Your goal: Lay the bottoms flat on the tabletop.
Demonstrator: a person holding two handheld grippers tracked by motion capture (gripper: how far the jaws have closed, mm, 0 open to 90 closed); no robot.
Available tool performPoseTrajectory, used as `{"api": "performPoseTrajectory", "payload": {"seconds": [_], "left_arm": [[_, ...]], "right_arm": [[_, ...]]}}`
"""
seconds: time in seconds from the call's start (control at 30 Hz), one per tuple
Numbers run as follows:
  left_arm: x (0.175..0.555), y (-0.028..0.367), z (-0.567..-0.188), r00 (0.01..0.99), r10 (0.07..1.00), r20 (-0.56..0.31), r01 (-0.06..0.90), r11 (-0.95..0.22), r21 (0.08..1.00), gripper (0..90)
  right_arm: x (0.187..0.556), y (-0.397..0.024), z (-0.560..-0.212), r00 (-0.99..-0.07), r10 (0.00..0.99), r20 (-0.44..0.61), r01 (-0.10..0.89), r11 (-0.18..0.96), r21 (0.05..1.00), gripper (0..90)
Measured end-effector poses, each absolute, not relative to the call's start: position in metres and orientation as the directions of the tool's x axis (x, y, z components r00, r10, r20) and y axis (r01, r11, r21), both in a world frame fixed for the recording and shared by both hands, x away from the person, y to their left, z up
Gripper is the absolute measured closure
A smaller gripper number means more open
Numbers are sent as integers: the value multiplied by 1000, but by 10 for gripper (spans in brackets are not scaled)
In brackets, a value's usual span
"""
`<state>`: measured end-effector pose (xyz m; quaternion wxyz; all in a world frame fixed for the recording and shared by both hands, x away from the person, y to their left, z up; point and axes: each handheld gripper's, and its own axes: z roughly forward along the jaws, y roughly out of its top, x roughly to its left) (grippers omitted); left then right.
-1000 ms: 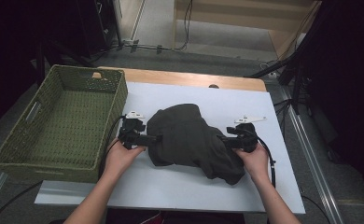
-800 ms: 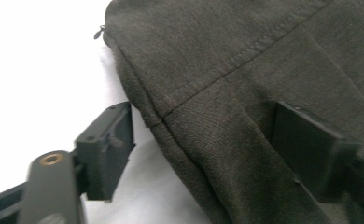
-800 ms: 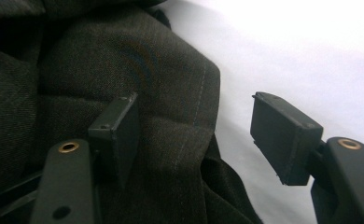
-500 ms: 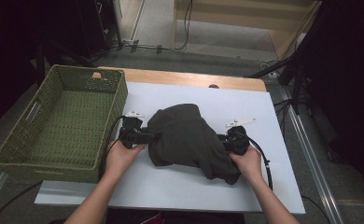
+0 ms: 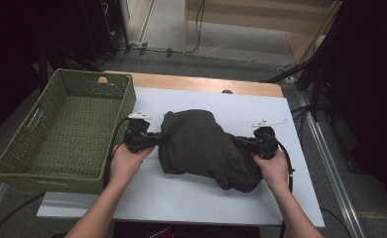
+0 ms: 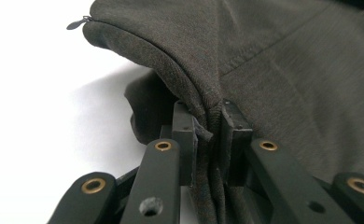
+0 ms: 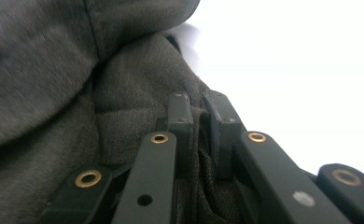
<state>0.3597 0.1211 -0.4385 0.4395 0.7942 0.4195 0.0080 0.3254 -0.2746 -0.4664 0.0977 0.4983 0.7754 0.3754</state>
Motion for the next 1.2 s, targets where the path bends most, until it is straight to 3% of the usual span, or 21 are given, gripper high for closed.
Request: {"api": "performPoseTrajectory", "payload": {"seconds": [0.33,0.63,0.73,0.77,0.83,0.87,0.9,1.03,1.2], "left_arm": [[373,115,-401,645,678,-354,632,-213,745,809],[397,124,-366,610,705,-361,623,-146,768,810],[405,125,-359,583,724,-369,620,-103,777,805],[407,122,-361,584,725,-367,626,-113,772,763],[410,115,-366,584,733,-348,641,-153,752,526],[410,111,-369,589,735,-335,647,-180,741,478],[409,109,-372,597,739,-311,636,-200,745,440],[406,101,-380,623,729,-283,633,-257,730,363],[399,92,-389,656,707,-263,625,-314,714,358]], "right_arm": [[317,-306,-424,-416,897,149,631,167,757,799],[308,-353,-395,-302,939,163,580,45,813,814],[303,-368,-384,-217,969,117,542,20,840,811],[303,-375,-384,-208,968,141,530,-9,848,793],[305,-380,-388,-228,957,182,544,-29,838,701],[306,-379,-391,-220,962,162,551,-14,834,605],[307,-378,-394,-214,966,148,556,-4,831,571],[306,-374,-402,-250,954,168,570,5,822,519],[307,-366,-409,-297,943,152,600,60,798,511]]}}
